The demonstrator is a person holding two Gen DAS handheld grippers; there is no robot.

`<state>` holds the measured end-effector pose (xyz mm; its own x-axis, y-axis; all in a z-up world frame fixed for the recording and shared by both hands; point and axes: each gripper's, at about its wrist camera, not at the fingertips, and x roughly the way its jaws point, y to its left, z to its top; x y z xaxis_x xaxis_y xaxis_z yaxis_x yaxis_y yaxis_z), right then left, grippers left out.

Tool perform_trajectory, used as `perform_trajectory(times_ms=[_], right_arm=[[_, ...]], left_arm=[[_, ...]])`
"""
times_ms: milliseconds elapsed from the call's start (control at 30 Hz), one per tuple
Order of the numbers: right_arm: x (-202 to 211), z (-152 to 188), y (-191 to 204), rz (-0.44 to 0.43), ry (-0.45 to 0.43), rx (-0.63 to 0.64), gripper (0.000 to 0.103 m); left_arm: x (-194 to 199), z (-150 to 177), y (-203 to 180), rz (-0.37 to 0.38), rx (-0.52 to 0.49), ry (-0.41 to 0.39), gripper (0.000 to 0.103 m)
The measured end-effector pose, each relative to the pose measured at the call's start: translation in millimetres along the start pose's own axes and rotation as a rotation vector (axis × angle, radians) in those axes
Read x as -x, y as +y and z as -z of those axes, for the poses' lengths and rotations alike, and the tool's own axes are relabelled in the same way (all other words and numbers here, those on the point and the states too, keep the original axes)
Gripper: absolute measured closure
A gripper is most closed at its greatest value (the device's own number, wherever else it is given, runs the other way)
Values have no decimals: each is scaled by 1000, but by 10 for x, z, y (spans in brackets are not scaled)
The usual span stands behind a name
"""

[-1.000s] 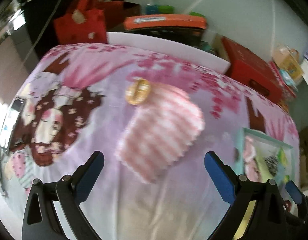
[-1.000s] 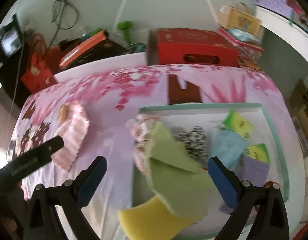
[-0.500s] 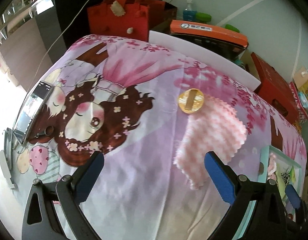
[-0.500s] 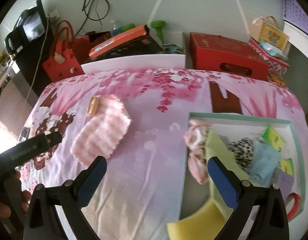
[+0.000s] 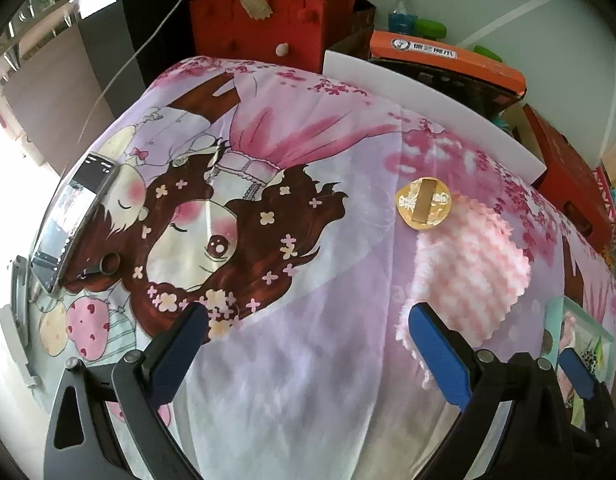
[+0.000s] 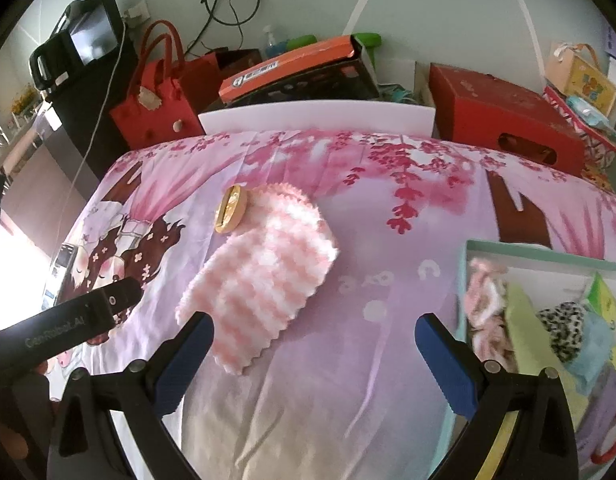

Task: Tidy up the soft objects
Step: 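Move both tools back over the pink fuzzy cloth and gold round item, then grasp the pink fuzzy cloth with the right gripper while the left grasps the gold round item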

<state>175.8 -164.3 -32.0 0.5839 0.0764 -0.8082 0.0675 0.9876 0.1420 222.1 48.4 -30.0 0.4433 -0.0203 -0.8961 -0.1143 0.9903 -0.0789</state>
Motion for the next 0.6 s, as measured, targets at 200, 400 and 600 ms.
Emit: perform_trajectory(times_ms=[200, 400, 600], right_arm=[[-227, 5, 20, -36, 23, -29, 1], [-383, -22, 33, -41, 37, -38, 1], [-563, -107, 70, -42, 44, -45, 1]], left_arm=[[-143, -88, -16, 13, -3, 9, 3], [-228, -254, 26, 50, 36, -23, 3], [-353, -343, 81, 59, 89, -29, 3]])
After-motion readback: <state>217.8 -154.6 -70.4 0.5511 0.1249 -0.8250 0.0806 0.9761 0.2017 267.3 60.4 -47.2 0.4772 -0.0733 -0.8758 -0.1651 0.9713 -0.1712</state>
